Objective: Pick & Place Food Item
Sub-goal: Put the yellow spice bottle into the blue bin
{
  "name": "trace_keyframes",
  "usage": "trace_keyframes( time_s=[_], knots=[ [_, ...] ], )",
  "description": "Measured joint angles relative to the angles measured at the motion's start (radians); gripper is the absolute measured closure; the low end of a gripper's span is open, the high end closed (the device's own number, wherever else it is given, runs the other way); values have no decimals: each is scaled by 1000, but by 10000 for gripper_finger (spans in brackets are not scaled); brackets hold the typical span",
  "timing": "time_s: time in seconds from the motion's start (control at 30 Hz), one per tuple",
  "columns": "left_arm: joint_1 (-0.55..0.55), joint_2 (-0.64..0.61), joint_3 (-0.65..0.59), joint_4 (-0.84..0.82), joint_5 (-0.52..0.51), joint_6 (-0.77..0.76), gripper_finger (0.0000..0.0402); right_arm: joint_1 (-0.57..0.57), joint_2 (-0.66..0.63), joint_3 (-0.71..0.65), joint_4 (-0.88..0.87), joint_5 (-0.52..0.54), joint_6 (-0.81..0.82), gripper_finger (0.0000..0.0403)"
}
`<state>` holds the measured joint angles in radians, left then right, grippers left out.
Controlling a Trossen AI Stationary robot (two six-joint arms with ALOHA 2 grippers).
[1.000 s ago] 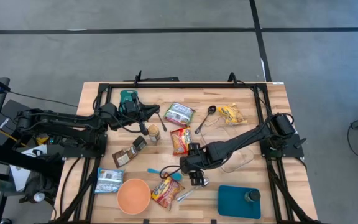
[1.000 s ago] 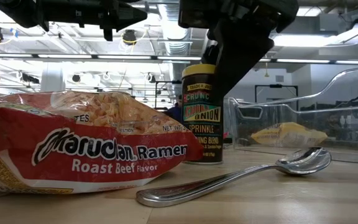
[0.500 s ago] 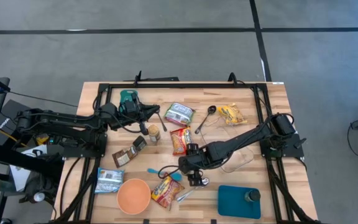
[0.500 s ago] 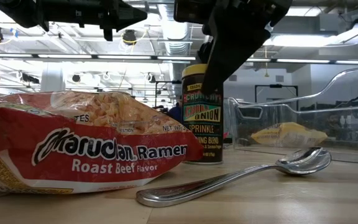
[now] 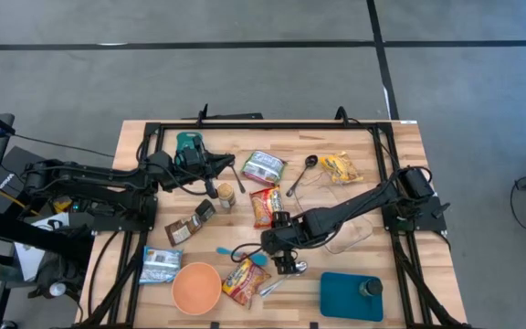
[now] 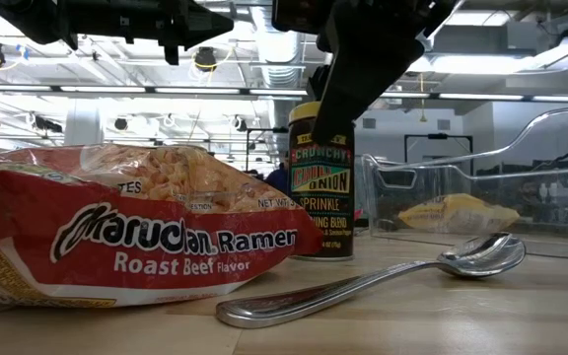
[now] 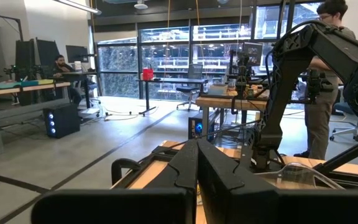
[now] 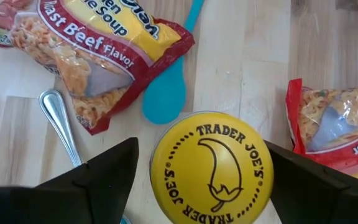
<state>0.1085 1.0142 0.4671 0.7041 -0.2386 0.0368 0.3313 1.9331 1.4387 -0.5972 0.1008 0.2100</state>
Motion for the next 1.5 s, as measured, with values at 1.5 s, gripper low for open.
trace_keyframes(
  time_s=[1.5],
  knots=[
    [0,0,0,0,0,0,402,0,0,0,-18,-8,1,173]
  ],
)
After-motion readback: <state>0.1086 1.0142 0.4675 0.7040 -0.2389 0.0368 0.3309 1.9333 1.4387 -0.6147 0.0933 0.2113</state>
